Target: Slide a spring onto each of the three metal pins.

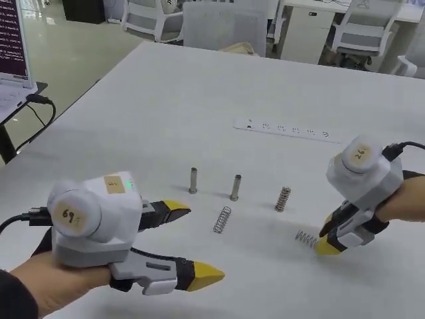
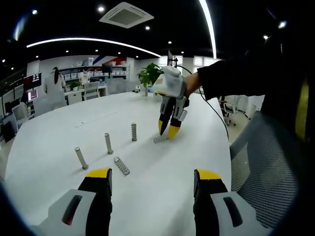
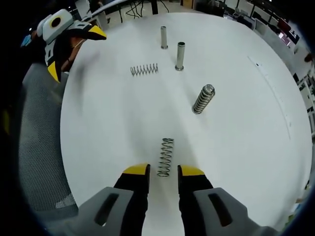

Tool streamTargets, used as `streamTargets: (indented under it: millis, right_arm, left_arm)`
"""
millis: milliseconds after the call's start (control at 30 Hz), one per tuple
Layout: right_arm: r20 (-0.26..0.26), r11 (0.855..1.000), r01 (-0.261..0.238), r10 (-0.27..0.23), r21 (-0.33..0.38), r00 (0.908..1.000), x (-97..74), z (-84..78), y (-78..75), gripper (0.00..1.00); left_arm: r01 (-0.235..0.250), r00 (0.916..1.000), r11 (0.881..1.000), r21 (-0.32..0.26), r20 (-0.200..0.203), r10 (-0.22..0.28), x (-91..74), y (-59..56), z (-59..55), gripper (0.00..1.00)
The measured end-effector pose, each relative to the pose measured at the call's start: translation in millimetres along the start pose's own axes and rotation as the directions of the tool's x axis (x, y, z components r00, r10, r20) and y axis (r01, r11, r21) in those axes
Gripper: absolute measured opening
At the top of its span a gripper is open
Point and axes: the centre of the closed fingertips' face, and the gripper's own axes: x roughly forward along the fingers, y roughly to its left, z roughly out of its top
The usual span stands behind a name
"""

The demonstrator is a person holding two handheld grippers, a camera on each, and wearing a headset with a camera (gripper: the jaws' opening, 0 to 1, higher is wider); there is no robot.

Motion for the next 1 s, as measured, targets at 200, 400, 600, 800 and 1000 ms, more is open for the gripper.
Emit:
streamTargets:
  millis: [200,400,600,800,1000]
  right_arm:
    - [-0.002,1.0,0.001,-0.001,0.003,1.0,4.1,-2.2,-1.4,0.19]
    - [-0.009,1.0,0.013,-0.013,-0.013,0.9999,6.8,-2.4,-3.9,0.16]
    - [-0.022,0.998,0.038,-0.04,-0.051,0.999,6.9,-3.1,-4.8,0.14]
    - [-0.022,0.995,0.065,-0.067,-0.071,0.9975,7.2,-3.6,-7.0,0.1]
    - [-0.017,0.993,0.078,-0.079,-0.091,0.9967,7.1,-2.3,-6.7,0.08]
  left_arm:
    - [-0.001,1.0,1.0,0.0,-0.002,0.001,0.4,-0.2,0.2,0.63]
    - [-0.002,1.0,1.0,-0.003,-0.002,0.002,0.6,0.8,0.4,0.62]
    - [-0.003,1.0,1.0,-0.003,-0.001,0.003,0.8,1.5,0.7,0.62]
    - [0.0,1.0,1.0,-0.002,-0.003,0.0,1.0,0.6,0.4,0.61]
    - [0.004,1.0,1.0,0.002,-0.001,-0.004,1.5,-1.1,1.6,0.61]
